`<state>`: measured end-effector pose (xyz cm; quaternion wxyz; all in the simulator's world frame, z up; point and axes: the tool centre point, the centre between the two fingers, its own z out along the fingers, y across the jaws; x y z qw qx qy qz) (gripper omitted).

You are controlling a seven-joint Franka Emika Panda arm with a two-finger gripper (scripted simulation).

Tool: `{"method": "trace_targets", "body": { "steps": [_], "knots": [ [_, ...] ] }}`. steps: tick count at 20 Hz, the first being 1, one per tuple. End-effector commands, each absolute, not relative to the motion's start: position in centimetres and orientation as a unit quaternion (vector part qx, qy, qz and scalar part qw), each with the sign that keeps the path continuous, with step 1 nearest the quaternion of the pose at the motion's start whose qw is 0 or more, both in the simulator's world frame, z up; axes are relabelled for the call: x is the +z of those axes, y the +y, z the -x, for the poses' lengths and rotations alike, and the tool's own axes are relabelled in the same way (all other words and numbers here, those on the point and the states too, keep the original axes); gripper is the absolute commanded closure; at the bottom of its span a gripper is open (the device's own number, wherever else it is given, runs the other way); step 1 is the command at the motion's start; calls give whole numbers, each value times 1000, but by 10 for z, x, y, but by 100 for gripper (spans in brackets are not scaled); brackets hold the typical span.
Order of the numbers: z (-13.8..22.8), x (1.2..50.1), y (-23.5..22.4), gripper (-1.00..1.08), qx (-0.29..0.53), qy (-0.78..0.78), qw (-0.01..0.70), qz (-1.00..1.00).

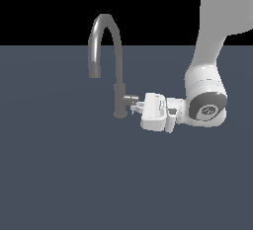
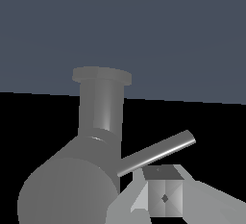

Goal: Turn on the faucet by rotating a designated handle.

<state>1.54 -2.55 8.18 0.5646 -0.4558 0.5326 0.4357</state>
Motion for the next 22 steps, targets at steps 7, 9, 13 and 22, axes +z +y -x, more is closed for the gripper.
{"method": "trace_targets", "body": {
  "steps": [7,9,13,22],
  "knots": [
    [-22,69,-29,108,437,532,565,455],
    [-25,62,-29,108,438,534,563,453],
    [-30,49,-30,108,439,540,560,450],
    [-40,22,-31,108,442,550,552,445]
  ]
}}
